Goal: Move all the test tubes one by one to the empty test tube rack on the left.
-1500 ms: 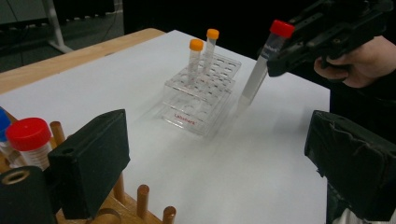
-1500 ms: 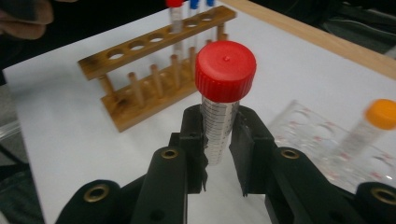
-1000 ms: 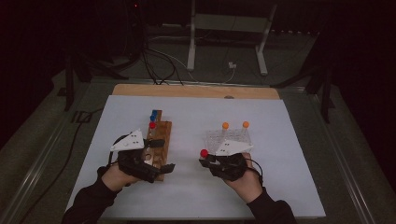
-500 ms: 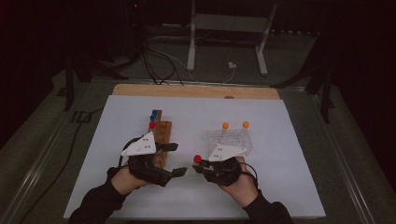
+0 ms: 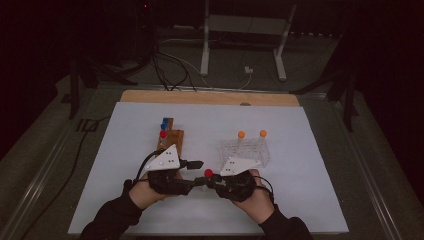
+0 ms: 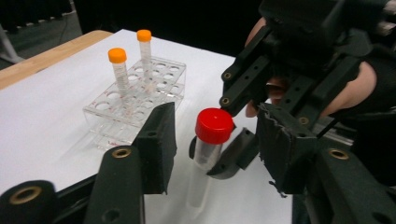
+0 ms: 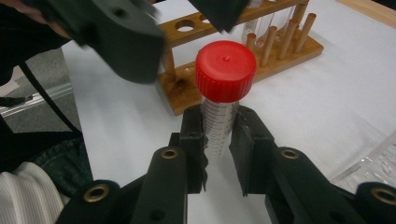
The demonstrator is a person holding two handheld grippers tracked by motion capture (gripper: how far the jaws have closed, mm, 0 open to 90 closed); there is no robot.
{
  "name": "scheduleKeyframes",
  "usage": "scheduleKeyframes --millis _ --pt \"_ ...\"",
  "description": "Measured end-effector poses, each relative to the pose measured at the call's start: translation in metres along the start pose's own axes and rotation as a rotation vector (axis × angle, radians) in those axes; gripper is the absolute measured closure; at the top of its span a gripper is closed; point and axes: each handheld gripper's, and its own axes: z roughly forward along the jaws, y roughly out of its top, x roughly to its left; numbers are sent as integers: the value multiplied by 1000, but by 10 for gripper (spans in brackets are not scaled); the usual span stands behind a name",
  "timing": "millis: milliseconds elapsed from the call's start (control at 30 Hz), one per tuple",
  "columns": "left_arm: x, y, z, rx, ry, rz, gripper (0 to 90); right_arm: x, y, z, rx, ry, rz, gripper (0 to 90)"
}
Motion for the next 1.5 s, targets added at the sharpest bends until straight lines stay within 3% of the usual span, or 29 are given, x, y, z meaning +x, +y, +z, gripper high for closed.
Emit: scheduleKeyframes --millis 367,533,900,1100,1500 --pt "-2 -1 12 32 17 34 626 -1 0 -1 1 2 0 752" --pt "-1 -1 14 29 9 31 695 -1 0 -1 2 3 1 752" --pt "-1 0 12 36 17 45 713 -2 -1 0 -11 8 6 738" --pt "4 1 5 12 37 31 713 -6 0 -5 -36 -27 29 553" --pt "21 10 -25 -42 137 7 713 -15 -1 -16 -93 -102 72 220"
